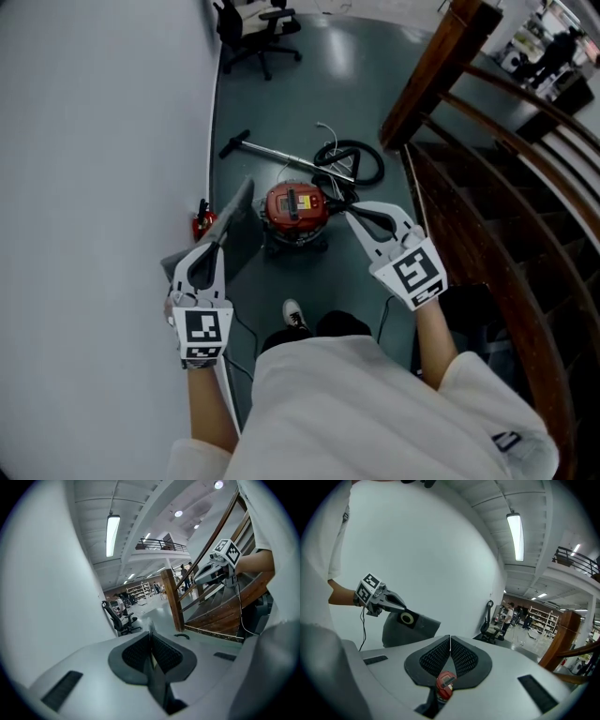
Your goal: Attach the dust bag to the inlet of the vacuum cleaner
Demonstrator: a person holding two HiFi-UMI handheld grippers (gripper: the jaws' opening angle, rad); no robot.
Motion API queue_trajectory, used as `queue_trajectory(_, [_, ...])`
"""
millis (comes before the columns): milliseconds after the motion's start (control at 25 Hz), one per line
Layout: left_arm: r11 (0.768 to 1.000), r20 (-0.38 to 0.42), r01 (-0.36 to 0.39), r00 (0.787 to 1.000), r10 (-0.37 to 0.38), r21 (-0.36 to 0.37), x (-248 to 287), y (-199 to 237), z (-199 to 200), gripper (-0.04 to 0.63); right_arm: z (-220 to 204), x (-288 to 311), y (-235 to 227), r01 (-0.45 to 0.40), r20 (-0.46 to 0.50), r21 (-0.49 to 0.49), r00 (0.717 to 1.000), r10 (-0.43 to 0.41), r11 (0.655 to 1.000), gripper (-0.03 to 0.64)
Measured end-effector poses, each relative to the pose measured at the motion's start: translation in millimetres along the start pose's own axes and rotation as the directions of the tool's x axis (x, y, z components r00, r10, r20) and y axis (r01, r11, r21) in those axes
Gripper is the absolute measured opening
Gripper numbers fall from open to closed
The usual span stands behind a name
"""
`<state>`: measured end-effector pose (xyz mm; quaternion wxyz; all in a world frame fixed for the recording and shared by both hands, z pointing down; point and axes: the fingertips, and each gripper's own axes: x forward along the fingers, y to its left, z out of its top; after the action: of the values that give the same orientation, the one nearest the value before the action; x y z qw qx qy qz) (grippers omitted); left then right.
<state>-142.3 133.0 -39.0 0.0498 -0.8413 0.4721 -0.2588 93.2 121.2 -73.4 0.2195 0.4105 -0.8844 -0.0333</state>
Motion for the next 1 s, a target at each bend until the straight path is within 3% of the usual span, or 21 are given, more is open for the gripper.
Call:
queue_trajectory(240, [0.999,-0.023,0.001,1.0,-0.002,-0.046,25,8,-19,0.02,-15,27,-8,-0.002,-0.015,0.044,1.0,0.003,0.999,0.029])
queue_trajectory(520, [0.99,-0.092,-0.055,0.995,0.044,-0.127,53,15,-69,0.02,-54,80,-15,-0.059,-0.051,0.123,0.997,0.066,0.991,0.029])
queue_trajectory(1000, [0.965,-0.208,-0.145,0.973,0.099,-0.217,110,27,-158,0.02,-150,166,-27,-0.146,-0.14,0.199,0.974,0.176,0.969,0.029])
